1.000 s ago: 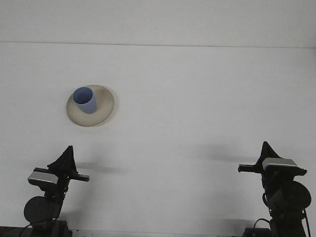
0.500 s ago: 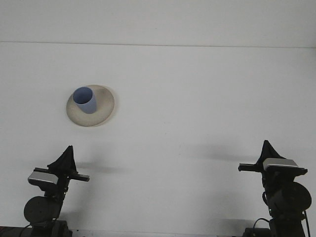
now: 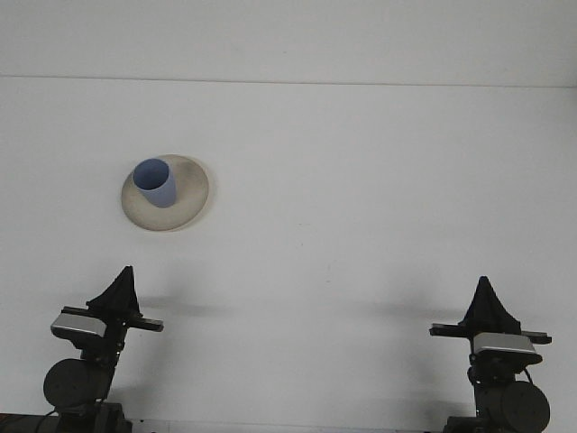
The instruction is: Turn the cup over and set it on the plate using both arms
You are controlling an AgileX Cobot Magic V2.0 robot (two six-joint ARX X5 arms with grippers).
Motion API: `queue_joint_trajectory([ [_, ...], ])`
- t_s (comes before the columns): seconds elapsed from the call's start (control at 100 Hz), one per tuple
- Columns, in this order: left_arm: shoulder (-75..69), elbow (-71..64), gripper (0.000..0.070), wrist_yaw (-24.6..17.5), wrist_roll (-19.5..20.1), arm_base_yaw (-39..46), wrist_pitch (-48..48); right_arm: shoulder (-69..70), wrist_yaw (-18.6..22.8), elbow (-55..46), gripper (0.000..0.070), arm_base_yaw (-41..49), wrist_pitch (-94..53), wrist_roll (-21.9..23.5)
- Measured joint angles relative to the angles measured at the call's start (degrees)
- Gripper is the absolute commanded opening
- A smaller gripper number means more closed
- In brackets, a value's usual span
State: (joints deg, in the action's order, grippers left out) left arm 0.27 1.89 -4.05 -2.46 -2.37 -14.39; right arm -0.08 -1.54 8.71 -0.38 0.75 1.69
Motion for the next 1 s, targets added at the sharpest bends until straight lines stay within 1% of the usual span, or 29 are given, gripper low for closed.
queue_joint_trajectory([
  [0.14,0.02,0.00,0.0012,0.00,0.00,0.00,0.02,0.26,0.02,-2.99,0.0000,0.00,3.78,0.00],
  [0.3,0.02,0.00,0.0012,0.00,0.00,0.00,0.11,0.24,-0.02,-7.80,0.0000,0.00,11.98,0.00],
  [1.0,0.02,0.00,0.0012,0.00,0.00,0.00,0.09,0.22,0.00,-7.87,0.0000,0.00,12.04,0.02],
])
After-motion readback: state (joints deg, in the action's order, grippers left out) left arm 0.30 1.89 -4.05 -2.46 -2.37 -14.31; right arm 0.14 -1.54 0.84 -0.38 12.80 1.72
